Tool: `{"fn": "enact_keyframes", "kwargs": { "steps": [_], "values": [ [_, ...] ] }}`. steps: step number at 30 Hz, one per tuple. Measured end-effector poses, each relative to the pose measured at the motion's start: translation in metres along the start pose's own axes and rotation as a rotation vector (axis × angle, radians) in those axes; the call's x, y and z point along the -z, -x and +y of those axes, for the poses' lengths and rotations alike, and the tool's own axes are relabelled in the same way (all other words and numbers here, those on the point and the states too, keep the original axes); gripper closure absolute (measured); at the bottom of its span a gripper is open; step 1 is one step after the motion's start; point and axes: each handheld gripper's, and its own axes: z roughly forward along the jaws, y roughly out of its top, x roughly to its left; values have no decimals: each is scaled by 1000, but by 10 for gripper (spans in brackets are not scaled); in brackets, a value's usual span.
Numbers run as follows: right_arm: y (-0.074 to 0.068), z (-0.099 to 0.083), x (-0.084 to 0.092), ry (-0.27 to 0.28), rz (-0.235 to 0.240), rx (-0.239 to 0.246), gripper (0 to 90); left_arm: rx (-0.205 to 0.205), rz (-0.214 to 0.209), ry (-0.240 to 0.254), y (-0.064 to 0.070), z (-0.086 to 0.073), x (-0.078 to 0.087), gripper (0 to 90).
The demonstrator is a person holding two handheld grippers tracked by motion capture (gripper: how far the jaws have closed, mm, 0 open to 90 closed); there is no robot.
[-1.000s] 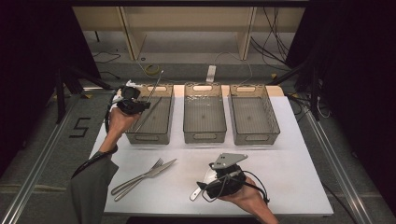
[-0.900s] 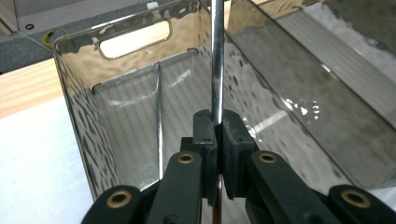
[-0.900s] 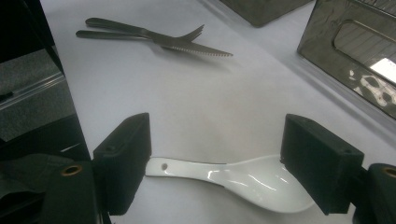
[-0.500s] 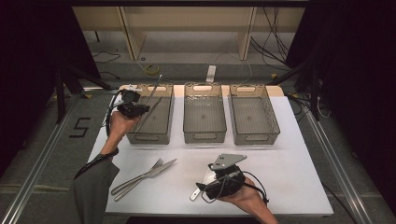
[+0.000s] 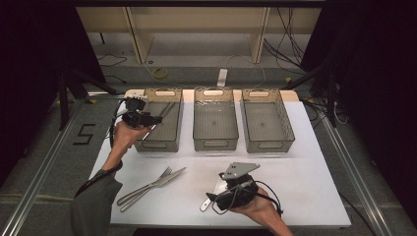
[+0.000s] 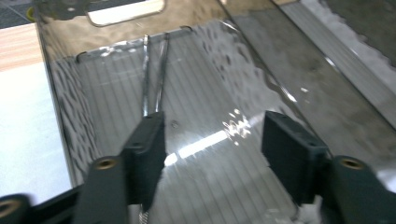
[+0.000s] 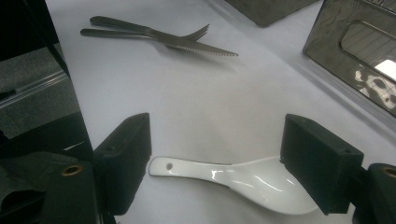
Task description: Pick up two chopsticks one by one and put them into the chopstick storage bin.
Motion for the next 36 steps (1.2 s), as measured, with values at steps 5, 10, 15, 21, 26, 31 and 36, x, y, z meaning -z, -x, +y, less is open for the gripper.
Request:
{"fn": "enact_keyframes", "kwargs": {
  "steps": [5, 10, 15, 21, 26, 31, 36],
  "values": [
    [0, 1, 0, 8, -1, -10, 256, 23, -65, 37, 13, -11, 18, 280],
    [-2, 2, -3, 4, 10, -8, 257, -7, -67, 33, 21, -23, 30, 242],
    [-3, 3, -6, 7, 8, -10, 258, 20, -112, 74, 24, -31, 40, 204],
    [-3, 3, -8, 13, 5, -21, 260, -1, -146, 119, 37, -47, 49, 170],
    [-3, 2, -12, 11, 4, -31, 269, -24, -177, 155, 51, -64, 59, 162],
    [-4, 2, -16, 7, 6, -47, 276, -42, -212, 171, 59, -78, 68, 160],
    [-6, 2, -21, -2, 10, -43, 278, -66, -226, 175, 69, -90, 74, 159]
  ]
}}
